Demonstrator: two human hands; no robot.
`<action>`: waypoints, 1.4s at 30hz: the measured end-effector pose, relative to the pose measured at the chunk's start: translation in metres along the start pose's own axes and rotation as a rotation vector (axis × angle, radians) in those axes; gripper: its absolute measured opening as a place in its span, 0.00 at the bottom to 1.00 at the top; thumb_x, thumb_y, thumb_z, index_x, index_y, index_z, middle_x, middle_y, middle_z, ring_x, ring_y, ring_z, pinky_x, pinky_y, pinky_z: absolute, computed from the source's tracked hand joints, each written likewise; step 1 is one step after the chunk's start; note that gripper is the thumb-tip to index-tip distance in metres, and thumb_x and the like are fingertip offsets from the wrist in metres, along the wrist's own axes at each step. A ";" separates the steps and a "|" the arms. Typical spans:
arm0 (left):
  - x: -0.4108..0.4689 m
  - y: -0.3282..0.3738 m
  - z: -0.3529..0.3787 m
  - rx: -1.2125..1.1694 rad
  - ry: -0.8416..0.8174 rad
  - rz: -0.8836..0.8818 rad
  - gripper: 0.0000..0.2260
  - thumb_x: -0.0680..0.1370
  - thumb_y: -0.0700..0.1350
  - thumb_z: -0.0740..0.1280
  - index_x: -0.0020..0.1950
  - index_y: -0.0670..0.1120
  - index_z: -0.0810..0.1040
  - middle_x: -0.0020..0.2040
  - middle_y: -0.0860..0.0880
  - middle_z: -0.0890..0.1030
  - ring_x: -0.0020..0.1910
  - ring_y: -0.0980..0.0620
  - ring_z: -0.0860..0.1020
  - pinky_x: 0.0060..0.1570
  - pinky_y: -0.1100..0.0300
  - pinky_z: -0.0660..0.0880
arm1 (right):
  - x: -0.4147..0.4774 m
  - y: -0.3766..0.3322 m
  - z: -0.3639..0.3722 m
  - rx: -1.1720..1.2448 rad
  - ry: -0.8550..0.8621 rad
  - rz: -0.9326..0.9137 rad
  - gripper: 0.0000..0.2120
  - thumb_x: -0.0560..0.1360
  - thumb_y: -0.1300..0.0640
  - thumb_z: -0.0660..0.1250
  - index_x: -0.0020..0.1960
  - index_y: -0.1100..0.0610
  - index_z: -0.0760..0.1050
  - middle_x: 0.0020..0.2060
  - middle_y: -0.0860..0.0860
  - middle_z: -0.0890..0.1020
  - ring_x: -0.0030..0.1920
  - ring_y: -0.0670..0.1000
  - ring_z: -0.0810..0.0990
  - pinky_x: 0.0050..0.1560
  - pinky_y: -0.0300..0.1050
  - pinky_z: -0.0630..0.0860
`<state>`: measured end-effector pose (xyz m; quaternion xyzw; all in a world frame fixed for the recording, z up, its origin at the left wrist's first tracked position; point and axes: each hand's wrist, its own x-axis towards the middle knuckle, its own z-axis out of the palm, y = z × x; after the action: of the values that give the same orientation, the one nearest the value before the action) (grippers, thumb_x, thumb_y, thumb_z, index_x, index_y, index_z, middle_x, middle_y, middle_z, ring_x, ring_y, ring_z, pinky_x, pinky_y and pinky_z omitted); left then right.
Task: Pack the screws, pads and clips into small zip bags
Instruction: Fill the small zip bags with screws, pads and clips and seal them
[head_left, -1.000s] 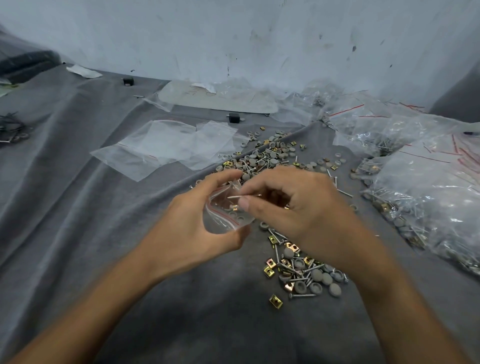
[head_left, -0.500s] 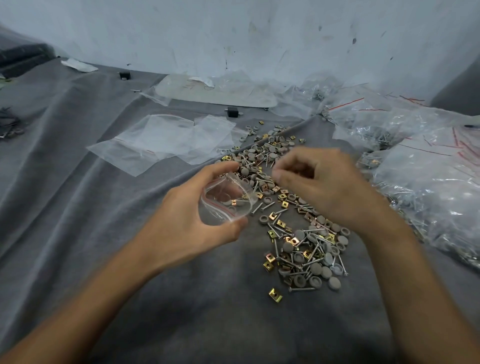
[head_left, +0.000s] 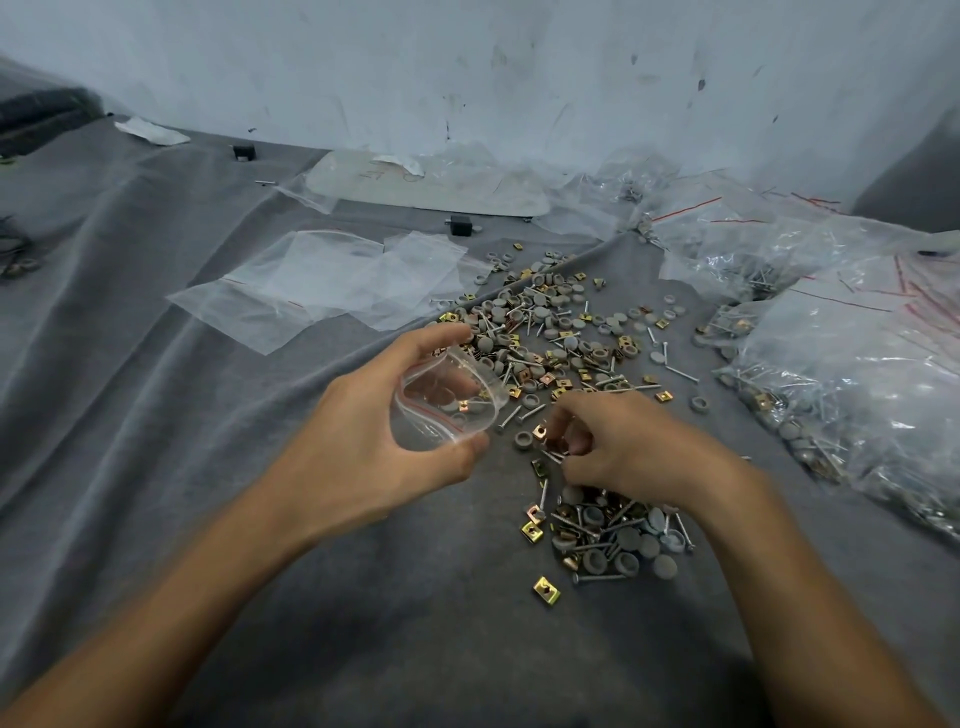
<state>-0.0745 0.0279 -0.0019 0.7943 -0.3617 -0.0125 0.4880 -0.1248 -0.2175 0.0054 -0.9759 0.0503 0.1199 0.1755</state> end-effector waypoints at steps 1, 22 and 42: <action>0.000 0.000 0.000 0.002 0.001 0.001 0.34 0.70 0.53 0.76 0.74 0.59 0.68 0.57 0.65 0.81 0.60 0.63 0.79 0.57 0.73 0.71 | 0.000 0.001 -0.001 -0.017 0.004 0.026 0.12 0.73 0.55 0.73 0.54 0.48 0.75 0.43 0.46 0.80 0.44 0.47 0.78 0.40 0.45 0.74; -0.001 -0.002 0.000 0.031 0.007 0.001 0.33 0.72 0.51 0.78 0.72 0.65 0.67 0.57 0.65 0.81 0.59 0.64 0.79 0.57 0.72 0.73 | 0.007 0.011 0.001 0.047 0.249 -0.024 0.02 0.77 0.52 0.68 0.47 0.46 0.77 0.41 0.42 0.78 0.41 0.41 0.76 0.36 0.38 0.67; -0.001 0.001 0.002 0.018 -0.005 0.009 0.32 0.71 0.52 0.77 0.73 0.62 0.68 0.57 0.65 0.81 0.58 0.65 0.79 0.56 0.73 0.72 | -0.003 0.017 -0.003 -0.003 0.160 0.030 0.03 0.79 0.53 0.69 0.51 0.46 0.80 0.47 0.43 0.82 0.46 0.42 0.79 0.45 0.43 0.78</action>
<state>-0.0763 0.0271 -0.0027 0.7971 -0.3664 -0.0089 0.4800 -0.1295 -0.2347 0.0031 -0.9817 0.0785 0.0441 0.1677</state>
